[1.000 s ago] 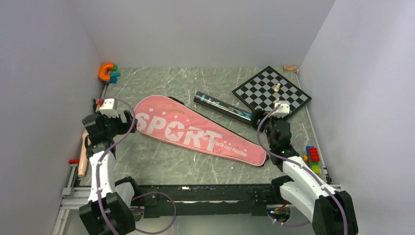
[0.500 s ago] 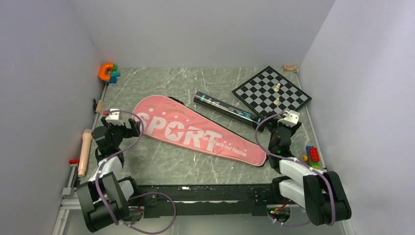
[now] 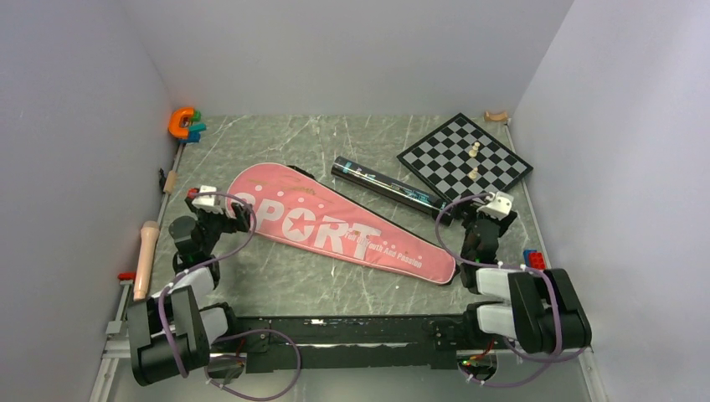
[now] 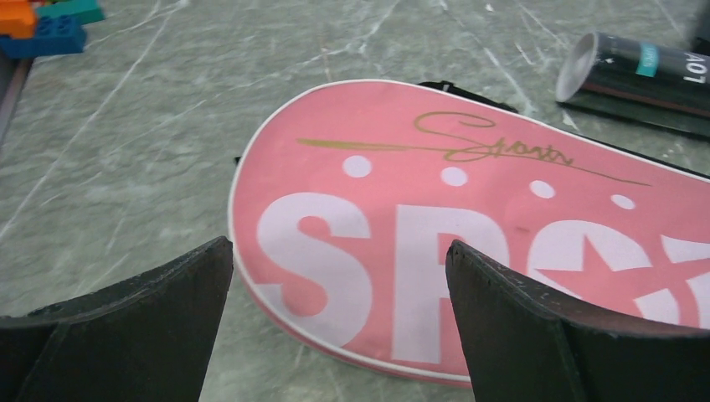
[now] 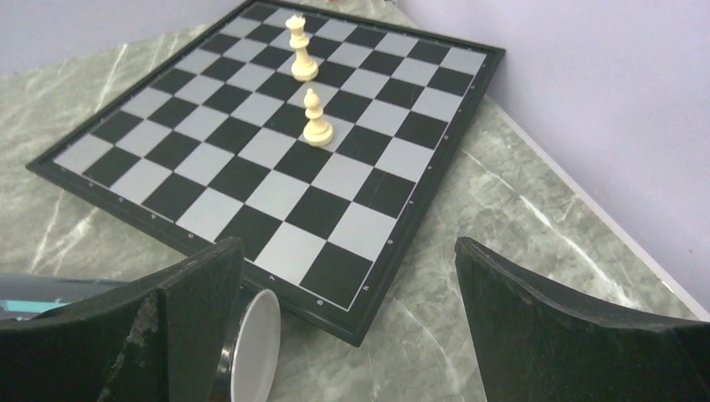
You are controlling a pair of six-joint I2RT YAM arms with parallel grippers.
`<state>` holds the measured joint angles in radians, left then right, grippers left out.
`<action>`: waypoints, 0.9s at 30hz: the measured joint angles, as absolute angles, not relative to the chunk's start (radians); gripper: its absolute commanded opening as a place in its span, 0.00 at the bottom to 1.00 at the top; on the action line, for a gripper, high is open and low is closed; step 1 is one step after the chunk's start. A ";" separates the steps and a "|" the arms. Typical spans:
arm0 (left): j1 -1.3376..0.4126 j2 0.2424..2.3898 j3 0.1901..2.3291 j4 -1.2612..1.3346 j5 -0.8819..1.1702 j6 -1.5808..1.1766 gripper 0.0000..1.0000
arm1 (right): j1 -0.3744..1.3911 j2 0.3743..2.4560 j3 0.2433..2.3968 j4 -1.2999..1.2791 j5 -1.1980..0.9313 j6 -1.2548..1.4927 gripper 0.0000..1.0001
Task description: Pack up the badminton gear
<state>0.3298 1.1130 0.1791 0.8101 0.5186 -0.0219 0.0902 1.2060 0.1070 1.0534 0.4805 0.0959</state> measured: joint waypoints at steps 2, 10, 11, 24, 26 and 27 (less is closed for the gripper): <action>0.286 1.113 0.179 0.814 0.505 -0.020 0.99 | 0.089 1.259 0.105 1.090 0.468 0.088 1.00; 0.139 1.227 0.175 0.979 0.363 0.072 0.99 | 0.092 1.504 0.051 1.375 0.419 0.039 1.00; 0.136 1.246 0.173 0.994 0.351 0.076 0.99 | 0.093 1.504 0.047 1.387 0.416 0.033 1.00; 0.113 1.351 0.206 1.024 0.252 0.097 0.99 | 0.024 1.502 0.253 1.129 0.319 0.049 1.00; 0.113 1.352 0.206 1.029 0.247 0.097 0.99 | 0.024 1.501 0.251 1.109 0.310 0.052 1.00; 0.113 1.352 0.206 1.030 0.245 0.097 0.99 | 0.024 1.501 0.250 1.102 0.307 0.053 1.00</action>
<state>0.1135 1.3518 0.2058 1.0298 0.2455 0.0975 0.0238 1.5013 0.2497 1.1019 0.3069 0.0528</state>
